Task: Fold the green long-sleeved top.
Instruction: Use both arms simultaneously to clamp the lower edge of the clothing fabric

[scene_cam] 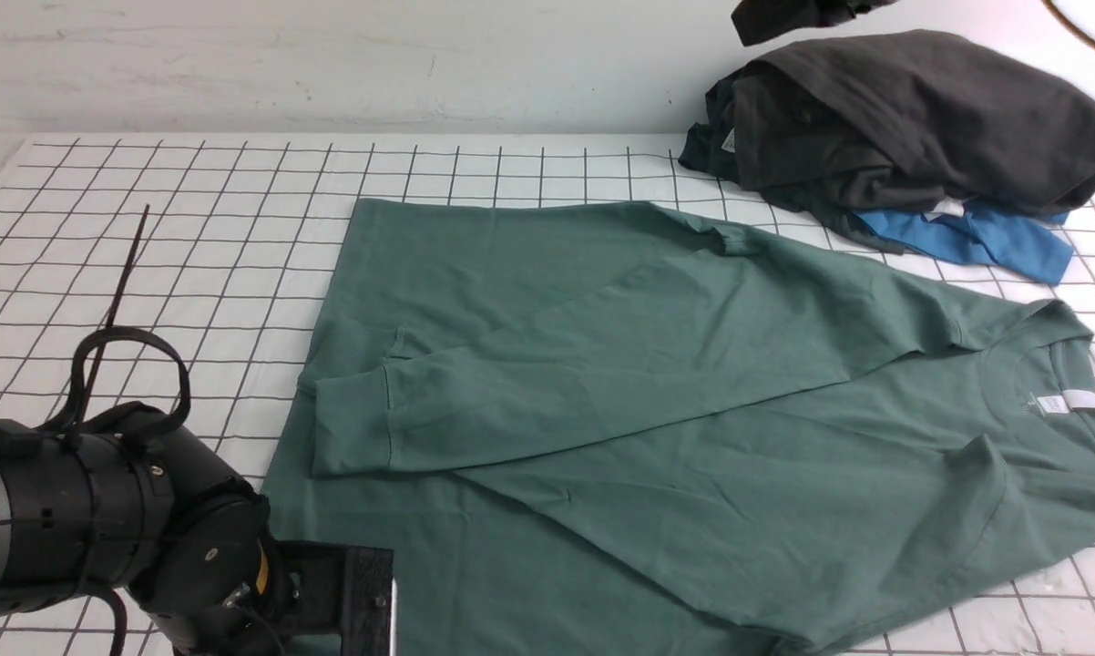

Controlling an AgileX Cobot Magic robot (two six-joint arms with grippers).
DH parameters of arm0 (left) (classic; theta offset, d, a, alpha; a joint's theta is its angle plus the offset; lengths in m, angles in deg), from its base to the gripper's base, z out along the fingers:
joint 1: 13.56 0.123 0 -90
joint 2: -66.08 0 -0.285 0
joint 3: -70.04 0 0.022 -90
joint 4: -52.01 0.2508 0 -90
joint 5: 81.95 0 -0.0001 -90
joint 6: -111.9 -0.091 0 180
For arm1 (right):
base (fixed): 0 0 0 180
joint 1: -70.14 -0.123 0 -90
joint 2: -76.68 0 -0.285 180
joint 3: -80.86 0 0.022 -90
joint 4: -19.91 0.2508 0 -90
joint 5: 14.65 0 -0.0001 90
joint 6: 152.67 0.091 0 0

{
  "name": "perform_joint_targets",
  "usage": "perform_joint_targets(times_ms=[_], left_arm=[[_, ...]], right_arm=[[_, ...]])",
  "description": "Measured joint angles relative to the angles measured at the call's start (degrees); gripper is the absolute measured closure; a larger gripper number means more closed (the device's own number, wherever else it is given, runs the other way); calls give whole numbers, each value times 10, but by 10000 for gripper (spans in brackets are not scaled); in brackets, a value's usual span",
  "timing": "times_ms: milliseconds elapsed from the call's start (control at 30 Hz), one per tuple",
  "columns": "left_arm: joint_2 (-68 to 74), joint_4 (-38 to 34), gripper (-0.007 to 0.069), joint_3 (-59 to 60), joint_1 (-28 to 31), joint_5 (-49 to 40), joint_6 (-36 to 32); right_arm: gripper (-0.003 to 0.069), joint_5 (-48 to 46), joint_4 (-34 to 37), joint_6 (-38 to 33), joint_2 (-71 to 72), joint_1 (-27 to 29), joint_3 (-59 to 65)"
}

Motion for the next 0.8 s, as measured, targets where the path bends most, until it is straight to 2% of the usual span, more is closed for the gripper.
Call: perform_joint_targets(times_ms=[67,167,200,267,400,433,567,600,733,800], left_arm=[[-9,4,620,1,0,27,67],[-34,1,629,1,0,15,139],[-39,1,629,1,0,13,144],[-68,2,629,1,0,-21,196],[-108,21,629,1,0,-52,245],[-130,35,629,0,0,-54,263],[-164,49,629,-14,0,-53,304],[-167,49,629,-14,0,-53,306],[-179,49,629,-23,0,-52,327],[-179,49,629,-23,0,-55,329]], right_arm=[[603,3,0,-11,40,0,43],[601,7,0,-36,92,0,106],[601,8,0,-39,96,0,110],[599,14,-1,-86,150,0,176],[597,29,-10,-181,223,0,295],[594,42,-28,-215,248,0,360],[559,85,-92,-250,258,0,524],[555,88,-101,-251,256,0,533],[412,171,-214,-259,236,0,697],[330,222,-296,-255,228,0,755]])
